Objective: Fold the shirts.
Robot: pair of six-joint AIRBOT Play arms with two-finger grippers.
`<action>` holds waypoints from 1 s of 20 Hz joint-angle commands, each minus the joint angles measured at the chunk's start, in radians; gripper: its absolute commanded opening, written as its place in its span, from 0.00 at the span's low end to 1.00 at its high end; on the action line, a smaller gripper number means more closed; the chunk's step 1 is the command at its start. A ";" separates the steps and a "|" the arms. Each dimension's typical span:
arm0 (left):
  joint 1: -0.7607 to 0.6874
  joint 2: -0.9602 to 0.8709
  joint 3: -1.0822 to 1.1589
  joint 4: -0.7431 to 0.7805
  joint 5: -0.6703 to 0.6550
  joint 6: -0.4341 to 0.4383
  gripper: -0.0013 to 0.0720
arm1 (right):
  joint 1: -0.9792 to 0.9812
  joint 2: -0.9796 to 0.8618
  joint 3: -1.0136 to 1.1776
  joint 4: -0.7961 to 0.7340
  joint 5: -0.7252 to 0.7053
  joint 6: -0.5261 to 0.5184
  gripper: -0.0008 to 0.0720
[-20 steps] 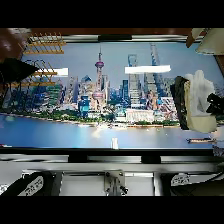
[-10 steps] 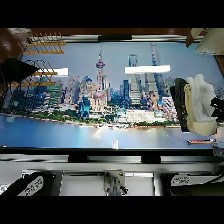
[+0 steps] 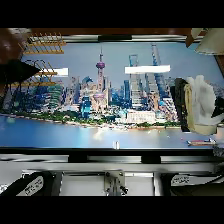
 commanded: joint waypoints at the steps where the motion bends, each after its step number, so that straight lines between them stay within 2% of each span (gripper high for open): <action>1: -0.042 -0.050 0.002 0.130 -0.004 0.006 0.06 | 0.001 0.002 0.205 0.000 0.045 0.069 0.72; 3: -0.099 -0.100 0.013 0.262 -0.011 -0.016 0.06 | 0.001 0.003 0.402 0.033 -0.037 0.140 0.72; 4: -0.129 -0.130 0.032 0.335 -0.029 -0.045 0.05 | 0.008 0.016 0.463 0.088 -0.118 0.133 0.72; 6: -0.188 -0.198 0.101 0.483 -0.081 -0.087 0.06 | 0.061 0.089 0.435 0.185 -0.318 0.077 0.72; 8: -0.243 -0.265 0.189 0.637 -0.122 -0.143 0.06 | 0.191 0.151 0.341 0.202 -0.442 0.024 0.72; 10: -0.296 -0.328 0.269 0.775 -0.193 -0.189 0.06 | 0.370 0.154 0.270 0.148 -0.430 -0.004 0.72; 12: -0.349 -0.386 0.313 0.903 -0.280 -0.217 0.06 | 0.544 0.121 0.198 0.068 -0.386 0.026 0.72; 13: -0.370 -0.412 0.314 0.949 -0.315 -0.243 0.06 | 0.595 0.098 0.163 0.080 -0.366 0.053 0.72; 14: -0.383 -0.438 0.315 0.950 -0.346 -0.247 0.17 | 0.628 0.068 0.126 0.135 -0.343 0.084 0.72; 15: -0.396 -0.468 0.314 0.942 -0.377 -0.262 0.61 | 0.644 0.040 0.093 0.201 -0.328 0.103 0.72; 16: -0.408 -0.496 0.315 0.943 -0.401 -0.287 0.95 | 0.654 0.012 0.067 0.253 -0.319 0.119 0.72; 17: -0.418 -0.522 0.314 0.943 -0.415 -0.287 0.95 | 0.663 -0.010 0.056 0.279 -0.313 0.127 0.72; 19: -0.431 -0.552 0.314 0.943 -0.414 -0.287 0.88 | 0.680 -0.032 0.055 0.285 -0.307 0.154 0.72; 20: -0.434 -0.557 0.315 0.943 -0.410 -0.286 0.88 | 0.684 -0.032 0.055 0.285 -0.308 0.156 0.72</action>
